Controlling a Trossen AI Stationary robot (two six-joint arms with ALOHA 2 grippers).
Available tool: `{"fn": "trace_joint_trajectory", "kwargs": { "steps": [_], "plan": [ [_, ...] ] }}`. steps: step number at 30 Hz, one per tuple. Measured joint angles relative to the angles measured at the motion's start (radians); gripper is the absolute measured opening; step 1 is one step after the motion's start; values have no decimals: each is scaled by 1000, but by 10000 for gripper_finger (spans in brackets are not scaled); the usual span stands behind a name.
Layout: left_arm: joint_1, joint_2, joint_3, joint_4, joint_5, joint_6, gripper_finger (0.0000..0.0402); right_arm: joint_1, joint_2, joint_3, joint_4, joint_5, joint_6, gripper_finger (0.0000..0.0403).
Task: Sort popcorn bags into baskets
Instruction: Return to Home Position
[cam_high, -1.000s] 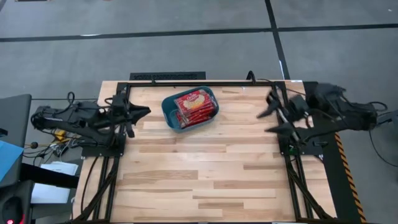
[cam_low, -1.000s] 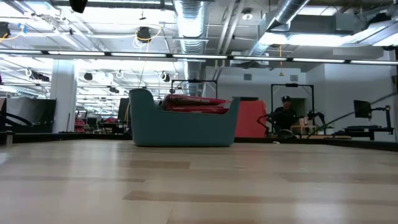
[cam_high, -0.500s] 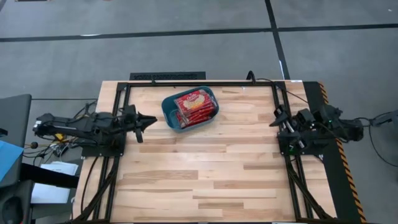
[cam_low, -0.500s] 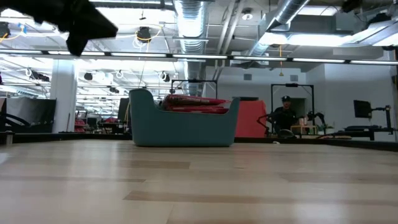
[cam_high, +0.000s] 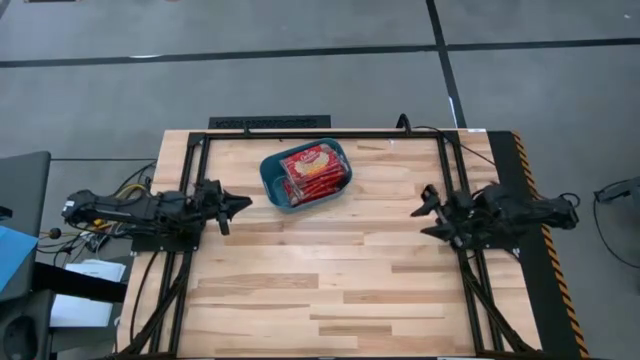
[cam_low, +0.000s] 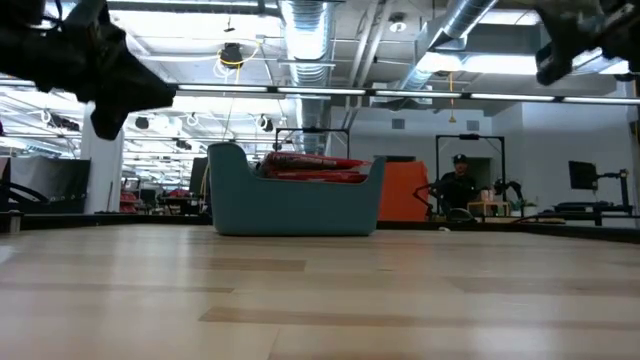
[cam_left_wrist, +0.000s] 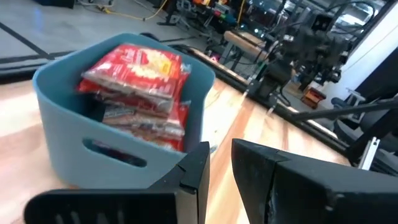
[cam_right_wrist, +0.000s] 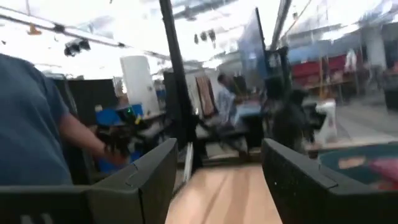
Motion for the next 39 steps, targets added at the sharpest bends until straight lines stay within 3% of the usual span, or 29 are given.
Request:
{"fn": "trace_joint_trajectory", "kwargs": {
  "steps": [3,10,39],
  "plan": [
    [0,-17,-43,15,0,-10,57,0,2,-71,3,0,18,255],
    [-2,-45,-125,69,34,-19,57,0,-1,-73,-8,3,-27,255],
    [-3,-42,-129,76,24,-51,57,-2,2,-73,-150,2,-50,255]
  ]
}}
